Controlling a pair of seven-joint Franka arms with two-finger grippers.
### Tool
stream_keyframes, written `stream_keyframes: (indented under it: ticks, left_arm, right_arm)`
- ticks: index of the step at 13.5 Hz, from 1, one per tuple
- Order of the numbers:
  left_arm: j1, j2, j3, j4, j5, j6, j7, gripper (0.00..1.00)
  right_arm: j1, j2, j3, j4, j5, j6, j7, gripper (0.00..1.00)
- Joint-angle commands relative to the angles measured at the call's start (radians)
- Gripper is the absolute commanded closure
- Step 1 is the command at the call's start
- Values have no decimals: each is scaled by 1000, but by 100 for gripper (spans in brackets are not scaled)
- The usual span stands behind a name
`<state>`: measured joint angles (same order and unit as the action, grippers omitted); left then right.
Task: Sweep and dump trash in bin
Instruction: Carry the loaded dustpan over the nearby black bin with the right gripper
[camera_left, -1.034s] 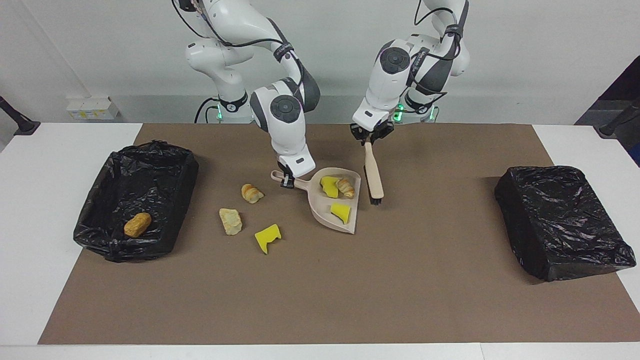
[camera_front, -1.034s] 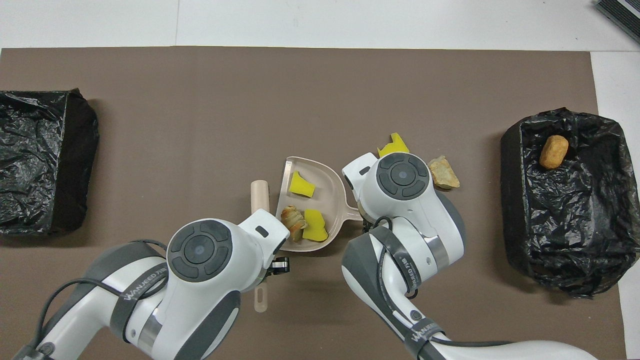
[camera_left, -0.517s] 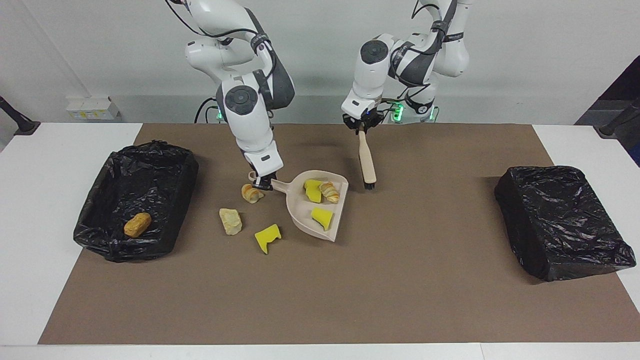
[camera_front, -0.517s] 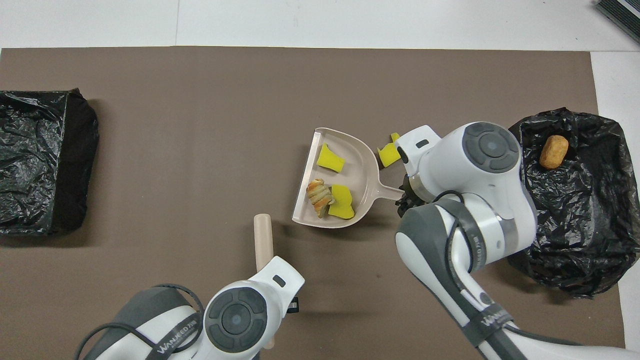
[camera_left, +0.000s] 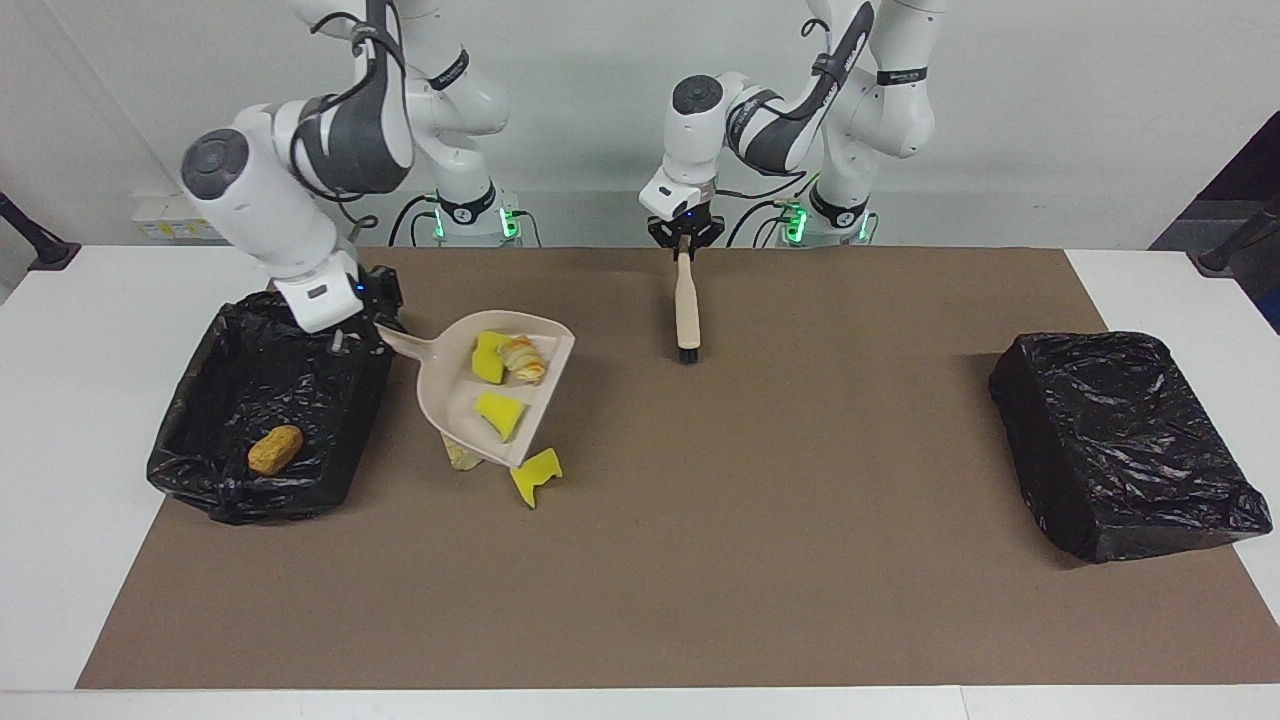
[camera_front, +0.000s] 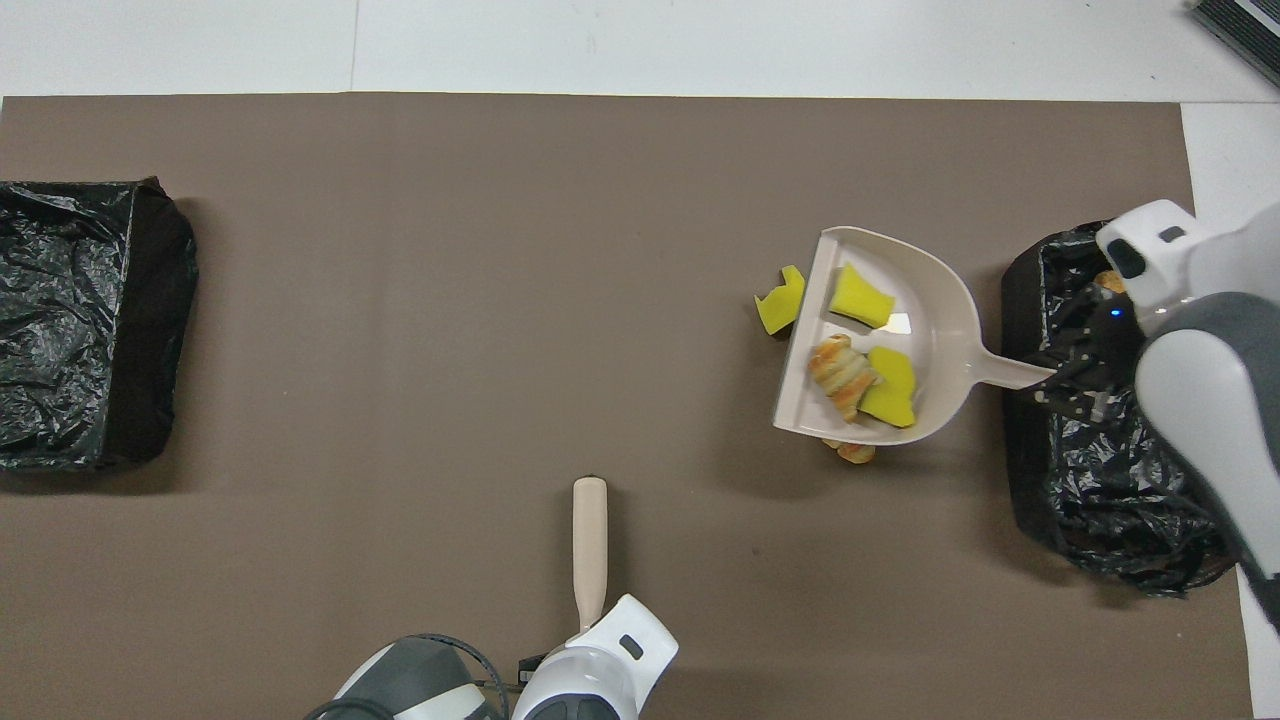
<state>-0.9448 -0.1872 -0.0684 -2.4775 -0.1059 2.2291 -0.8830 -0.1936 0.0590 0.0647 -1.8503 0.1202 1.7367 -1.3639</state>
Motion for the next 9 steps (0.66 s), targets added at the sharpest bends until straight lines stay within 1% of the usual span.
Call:
stream_keyframes:
  ticks: [1, 3, 4, 5, 6, 7, 8, 9]
  left_arm:
    - [-12, -15, 18, -24, 3, 24, -13, 100]
    - [-3, -14, 18, -28, -4, 24, -5, 100]
    - [-2, -14, 19, -28, -11, 24, -2, 93]
    - [0, -14, 21, -29, -12, 17, 2, 74]
    - [3, -11, 22, -28, -12, 14, 3, 47]
    - [21, -3, 22, -25, -12, 14, 7, 40]
    - [52, 9, 22, -14, -11, 14, 22, 30]
    - [79, 23, 22, -6, -11, 8, 62, 17]
  right_arm:
    - [-178, 2, 6, 40, -46, -34, -159, 100]
    - [-280, 25, 4, 101, -138, -20, -260, 100]
    - [-305, 41, 4, 118, -180, -3, -299, 100]
    - [-329, 53, 4, 143, -226, 15, -338, 100]
    - [-349, 76, 4, 184, -265, 41, -381, 100]
    - [-356, 85, 4, 204, -301, 65, -418, 100]
    - [-362, 85, 1, 204, -341, 82, -417, 100]
    - [-350, 81, 0, 188, -434, 98, -394, 100]
